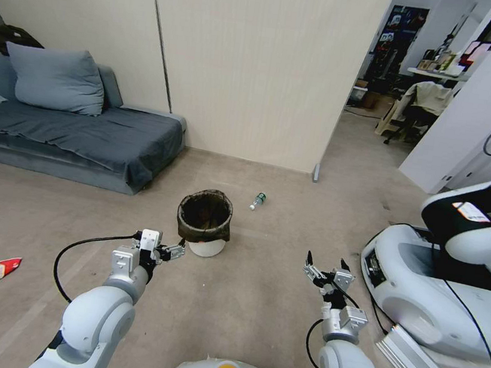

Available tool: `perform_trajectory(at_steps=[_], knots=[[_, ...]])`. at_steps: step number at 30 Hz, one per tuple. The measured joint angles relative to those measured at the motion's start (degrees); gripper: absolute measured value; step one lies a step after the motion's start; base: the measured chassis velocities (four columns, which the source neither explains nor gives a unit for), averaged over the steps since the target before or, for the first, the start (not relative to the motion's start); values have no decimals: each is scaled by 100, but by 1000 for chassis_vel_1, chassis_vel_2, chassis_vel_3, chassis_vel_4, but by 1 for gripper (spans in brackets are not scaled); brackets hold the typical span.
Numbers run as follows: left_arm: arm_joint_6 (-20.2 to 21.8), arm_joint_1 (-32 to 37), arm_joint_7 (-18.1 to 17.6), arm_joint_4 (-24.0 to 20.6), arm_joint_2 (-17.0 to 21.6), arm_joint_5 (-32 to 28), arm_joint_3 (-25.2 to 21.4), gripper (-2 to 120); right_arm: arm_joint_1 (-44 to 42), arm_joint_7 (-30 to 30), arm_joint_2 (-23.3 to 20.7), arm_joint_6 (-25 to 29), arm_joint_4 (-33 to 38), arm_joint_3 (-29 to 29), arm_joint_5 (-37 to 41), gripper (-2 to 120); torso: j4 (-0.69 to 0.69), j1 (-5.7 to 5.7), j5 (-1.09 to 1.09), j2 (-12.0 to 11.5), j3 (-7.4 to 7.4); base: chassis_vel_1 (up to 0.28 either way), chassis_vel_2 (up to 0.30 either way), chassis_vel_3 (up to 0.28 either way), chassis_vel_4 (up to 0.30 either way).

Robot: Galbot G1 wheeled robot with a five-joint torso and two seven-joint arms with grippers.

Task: Pick up the trash bin, then pick up the garbage from the floor and place it into the trash bin.

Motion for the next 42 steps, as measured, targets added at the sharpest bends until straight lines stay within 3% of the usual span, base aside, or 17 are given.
perform_trajectory(at_steps=[20,29,34,37,42], knots=[[-3,-60,-11,33,-1,-15,-22,100,86,-96,9,184,-121,56,-101,100,0,0,0,0,0,-167,163,168,-164],[-3,-290,-55,207,141,-263,-53,100,23,-62,-21,148,-91,51,-75,100,1,0,2,0,0,-48,32,33,-34],[-4,-453,-55,407,257,-322,-76,100,10,-54,-28,148,-90,47,-47,100,1,0,1,0,0,0,0,0,0],[-4,-852,-112,1076,502,-548,-99,100,-1,-43,-40,146,-93,33,-27,100,0,0,0,0,0,0,0,0,0],[-4,-1070,-237,1506,616,-784,-105,100,-8,-42,-66,151,-135,-4,-27,100,1,0,1,0,0,0,0,0,0]])
